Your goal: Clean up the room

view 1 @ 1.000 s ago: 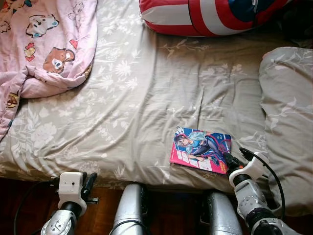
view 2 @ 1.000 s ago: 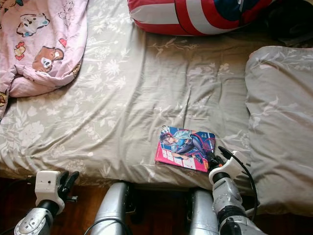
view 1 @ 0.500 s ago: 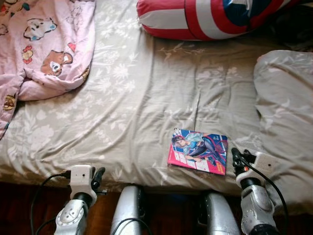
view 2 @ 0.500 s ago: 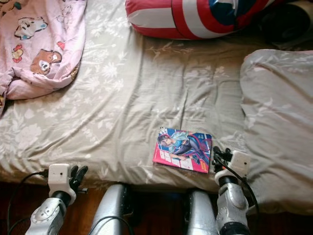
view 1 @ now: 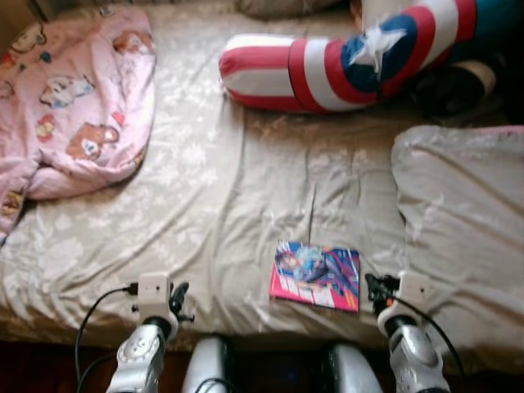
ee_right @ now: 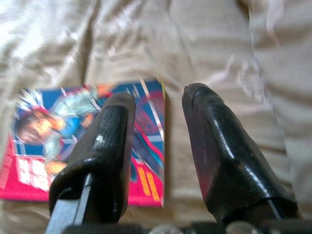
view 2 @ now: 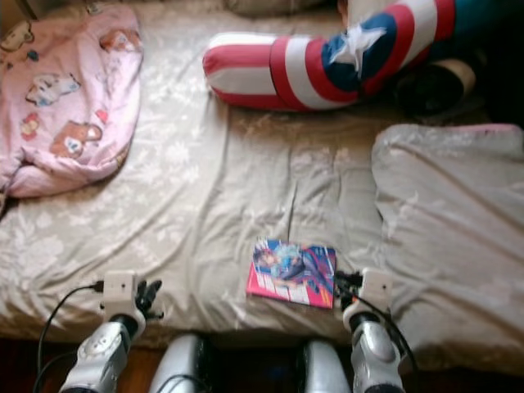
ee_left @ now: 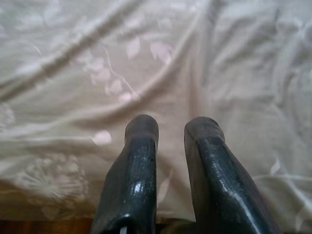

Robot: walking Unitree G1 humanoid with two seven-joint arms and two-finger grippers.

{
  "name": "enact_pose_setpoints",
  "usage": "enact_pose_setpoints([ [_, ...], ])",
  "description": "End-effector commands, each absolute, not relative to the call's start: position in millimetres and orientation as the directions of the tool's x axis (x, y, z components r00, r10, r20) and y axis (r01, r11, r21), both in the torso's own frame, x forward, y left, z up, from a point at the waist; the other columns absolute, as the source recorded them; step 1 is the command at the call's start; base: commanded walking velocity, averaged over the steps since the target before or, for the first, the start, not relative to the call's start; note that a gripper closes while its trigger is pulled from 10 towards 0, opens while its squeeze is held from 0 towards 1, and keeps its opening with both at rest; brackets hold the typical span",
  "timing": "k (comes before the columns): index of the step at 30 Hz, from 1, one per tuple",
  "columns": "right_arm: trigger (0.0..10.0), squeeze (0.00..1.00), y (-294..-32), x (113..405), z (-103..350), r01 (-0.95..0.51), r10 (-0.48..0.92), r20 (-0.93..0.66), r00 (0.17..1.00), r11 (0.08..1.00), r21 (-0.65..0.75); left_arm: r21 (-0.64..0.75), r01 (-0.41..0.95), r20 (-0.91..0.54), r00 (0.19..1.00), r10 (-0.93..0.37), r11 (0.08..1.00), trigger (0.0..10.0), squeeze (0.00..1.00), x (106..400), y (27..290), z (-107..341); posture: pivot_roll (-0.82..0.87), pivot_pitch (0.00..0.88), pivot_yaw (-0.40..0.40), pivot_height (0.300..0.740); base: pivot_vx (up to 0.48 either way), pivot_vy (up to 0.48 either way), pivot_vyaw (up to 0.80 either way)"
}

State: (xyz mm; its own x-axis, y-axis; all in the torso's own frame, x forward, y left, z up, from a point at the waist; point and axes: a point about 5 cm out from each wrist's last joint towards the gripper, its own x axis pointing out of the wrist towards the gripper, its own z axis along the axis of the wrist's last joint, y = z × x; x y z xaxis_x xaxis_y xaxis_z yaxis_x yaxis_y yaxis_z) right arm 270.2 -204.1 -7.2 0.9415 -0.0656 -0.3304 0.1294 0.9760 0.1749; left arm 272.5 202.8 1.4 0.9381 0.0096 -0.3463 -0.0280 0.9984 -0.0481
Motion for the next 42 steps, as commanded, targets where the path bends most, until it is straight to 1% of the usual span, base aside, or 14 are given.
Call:
enact_pose_setpoints([
  [1, 10.0, 0.0, -205, 263, -16, 0.15, -0.07, -0.384, 0.92, 0.972, 0.183, -0.035, -0.03, -0.393, 0.92, 0.014, 0.999, 10.0, 0.0, 267, 204, -7, 0.0, 0.115, 0.035, 0.74, 0.0, 0.0, 0.0],
  [11, 10.0, 0.0, -213, 249, -31, 0.186, -0.087, -0.492, 0.866, 0.97, 0.156, -0.025, -0.029, -0.476, 0.88, 0.013, 0.999, 10.0, 0.0, 263, 198, -21, -0.01, 0.071, 0.022, 0.74, 0.0, 0.0, 0.0],
  [12, 10.0, 0.0, -213, 245, -35, 0.185, -0.083, -0.517, 0.852, 0.971, 0.149, -0.015, -0.036, -0.493, 0.87, 0.024, 0.999, 10.0, 0.0, 260, 199, -24, -0.02, 0.051, 0.013, 0.74, 0.0, 0.0, 0.0],
  [13, 10.0, 0.0, -212, 238, -42, 0.182, -0.079, -0.568, 0.819, 0.975, 0.127, -0.009, -0.046, -0.529, 0.848, 0.035, 0.999, 10.0, 0.0, 253, 200, -31, -0.03, 0.046, 0.009, 0.74, 0.0, 0.0, 0.0],
  [19, 10.0, 0.0, -212, 222, -54, 0.203, -0.083, -0.634, 0.768, 0.972, 0.119, -0.007, -0.077, -0.617, 0.785, 0.056, 0.997, 10.0, 0.0, 235, 199, -48, -0.02, 0.022, -0.007, 0.74, 0.0, 0.0, 0.0],
  [21, 10.0, 0.0, -212, 218, -57, 0.207, -0.086, -0.651, 0.754, 0.972, 0.111, -0.003, -0.079, -0.628, 0.776, 0.059, 0.997, 10.0, 0.0, 232, 198, -50, -0.02, 0.018, -0.006, 0.74, 0.0, 0.0, 0.0],
  [23, 10.0, 0.0, -208, 214, -60, 0.174, -0.063, -0.666, 0.743, 0.979, 0.102, 0.023, -0.082, -0.646, 0.759, 0.077, 0.996, 10.0, 0.0, 226, 200, -54, -0.02, 0.011, -0.006, 0.74, 0.0, 0.0, 0.0],
  [28, 10.0, 0.0, -204, 210, -64, 0.143, -0.048, -0.689, 0.723, 0.986, 0.082, 0.029, -0.097, -0.672, 0.735, 0.091, 0.995, 10.0, 0.0, 217, 203, -60, -0.04, 0.0, -0.001, 0.74, 0.0, 0.0, 0.0],
  [30, 10.0, 0.0, -203, 201, -70, 0.147, -0.057, -0.716, 0.696, 0.987, 0.064, 0.035, -0.116, -0.695, 0.711, 0.107, 0.993, 10.0, 0.0, 209, 205, -64, -0.04, 0.0, 0.004, 0.74, 0.0, 0.0, 0.0],
  [34, 10.0, 0.0, -206, 194, -73, 0.192, -0.089, -0.718, 0.691, 0.979, 0.063, 0.035, -0.132, -0.703, 0.701, 0.118, 0.991, 10.0, 0.0, 207, 206, -66, -0.04, 0.0, 0.007, 0.74, 0.0, 0.0, 0.0],
  [36, 10.0, 0.0, -206, 191, -74, 0.176, -0.094, -0.724, 0.683, 0.984, 0.039, 0.035, -0.133, -0.705, 0.7, 0.118, 0.991, 10.0, 0.0, 206, 206, -66, -0.04, 0.0, 0.008, 0.74, 0.0, 0.0, 0.8],
  [39, 10.0, 0.0, -205, 181, -80, 0.207, -0.081, -0.754, 0.652, 0.976, 0.074, 0.041, -0.121, -0.713, 0.692, 0.114, 0.992, 10.0, 0.0, 204, 206, -68, -0.04, 0.0, 0.013, 0.74, 0.0, 0.0, 0.67],
  [42, 10.0, 0.0, -205, 176, -82, 0.22, -0.085, -0.762, 0.642, 0.972, 0.077, 0.042, -0.119, -0.717, 0.688, 0.113, 0.992, 10.0, 0.0, 203, 207, -68, -0.05, 0.0, 0.016, 0.74, 0.0, 0.279, 0.0],
])
